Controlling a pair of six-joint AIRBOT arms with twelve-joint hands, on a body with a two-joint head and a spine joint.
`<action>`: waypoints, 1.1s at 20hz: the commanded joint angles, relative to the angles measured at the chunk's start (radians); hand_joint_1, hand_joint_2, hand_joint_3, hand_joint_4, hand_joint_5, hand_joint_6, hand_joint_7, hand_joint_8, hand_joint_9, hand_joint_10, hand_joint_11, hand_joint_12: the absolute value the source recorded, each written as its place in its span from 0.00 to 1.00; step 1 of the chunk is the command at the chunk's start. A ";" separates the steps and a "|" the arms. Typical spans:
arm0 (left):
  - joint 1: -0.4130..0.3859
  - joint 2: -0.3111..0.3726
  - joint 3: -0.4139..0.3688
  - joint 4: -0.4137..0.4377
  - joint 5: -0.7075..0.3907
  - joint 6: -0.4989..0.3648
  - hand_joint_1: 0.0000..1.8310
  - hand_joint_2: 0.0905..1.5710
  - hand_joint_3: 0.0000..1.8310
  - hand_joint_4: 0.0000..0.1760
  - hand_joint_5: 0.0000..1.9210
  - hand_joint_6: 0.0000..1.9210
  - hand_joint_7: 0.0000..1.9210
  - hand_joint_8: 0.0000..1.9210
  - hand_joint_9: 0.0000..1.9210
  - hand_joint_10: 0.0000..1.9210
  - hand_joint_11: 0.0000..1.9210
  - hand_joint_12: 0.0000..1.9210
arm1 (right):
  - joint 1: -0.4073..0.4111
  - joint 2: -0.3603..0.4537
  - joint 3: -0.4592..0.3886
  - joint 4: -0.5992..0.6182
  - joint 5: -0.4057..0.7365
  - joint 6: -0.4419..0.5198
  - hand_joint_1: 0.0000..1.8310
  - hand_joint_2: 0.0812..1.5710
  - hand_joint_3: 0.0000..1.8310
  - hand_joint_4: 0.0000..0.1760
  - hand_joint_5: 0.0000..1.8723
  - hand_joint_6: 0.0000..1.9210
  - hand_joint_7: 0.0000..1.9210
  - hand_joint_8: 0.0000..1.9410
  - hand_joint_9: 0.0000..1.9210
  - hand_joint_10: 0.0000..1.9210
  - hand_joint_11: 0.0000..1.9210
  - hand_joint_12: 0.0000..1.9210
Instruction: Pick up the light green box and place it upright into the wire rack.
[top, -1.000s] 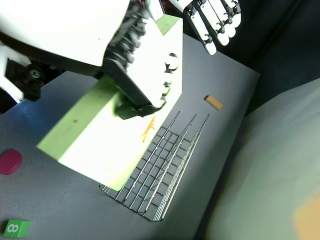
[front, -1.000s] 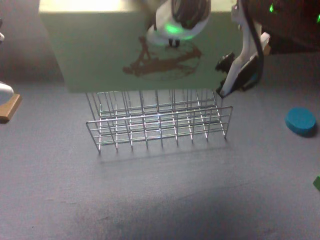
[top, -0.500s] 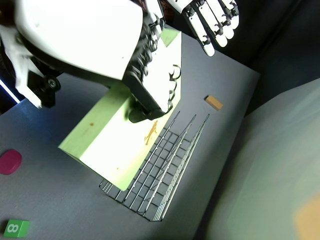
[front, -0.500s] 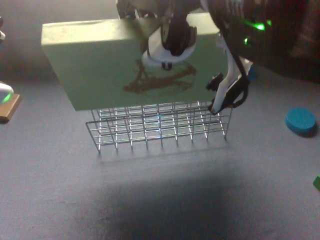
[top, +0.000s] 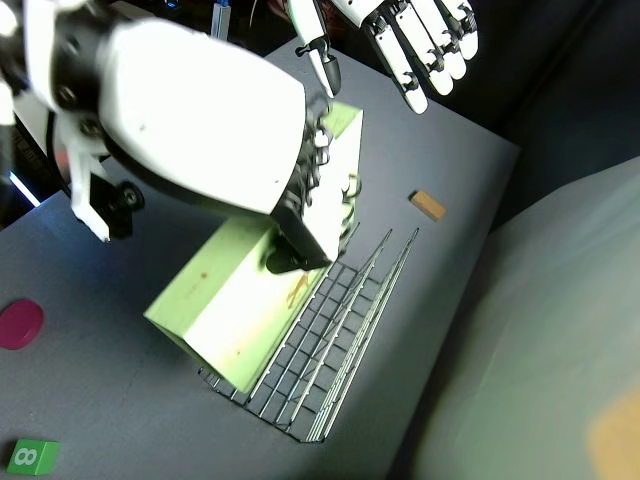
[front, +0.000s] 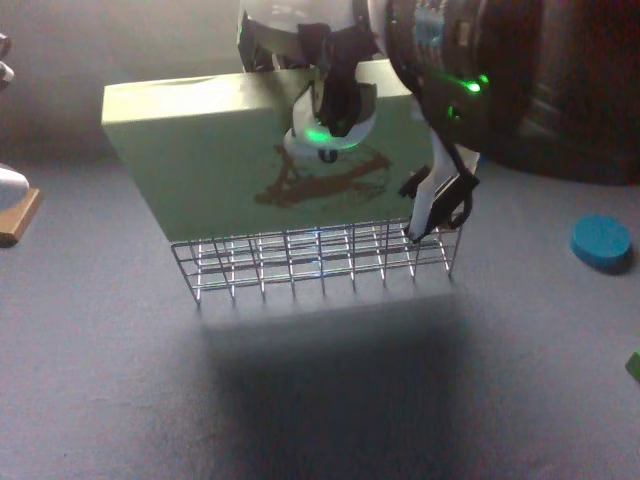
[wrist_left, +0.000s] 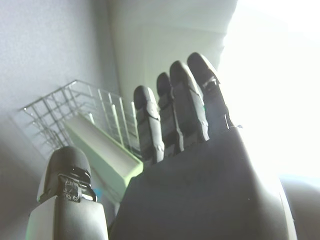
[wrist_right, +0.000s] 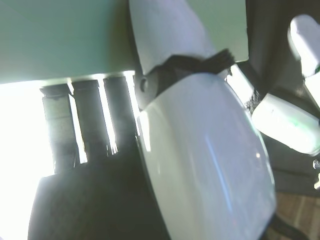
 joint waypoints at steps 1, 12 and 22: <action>-0.011 0.002 -0.004 0.077 -0.027 0.009 0.12 0.75 0.00 0.24 0.22 0.00 0.16 0.00 0.15 0.00 0.00 0.39 | 0.001 -0.009 0.010 -0.073 0.037 0.010 0.74 0.75 0.00 0.00 0.37 0.63 0.45 0.62 0.40 0.78 0.37 0.77; -0.013 0.002 -0.006 0.066 -0.030 -0.009 0.12 0.75 0.00 0.26 0.21 0.00 0.16 0.00 0.15 0.00 0.00 0.38 | -0.095 -0.066 0.109 -0.073 0.077 0.042 0.74 0.75 0.00 0.00 0.37 0.63 0.44 0.63 0.41 0.77 0.38 0.77; -0.012 -0.012 -0.037 0.065 -0.033 -0.056 0.11 0.75 0.00 0.25 0.21 0.00 0.15 0.00 0.14 0.00 0.00 0.38 | -0.139 -0.072 0.139 -0.073 0.105 0.055 0.74 0.75 0.00 0.00 0.38 0.63 0.45 0.61 0.41 0.77 0.38 0.77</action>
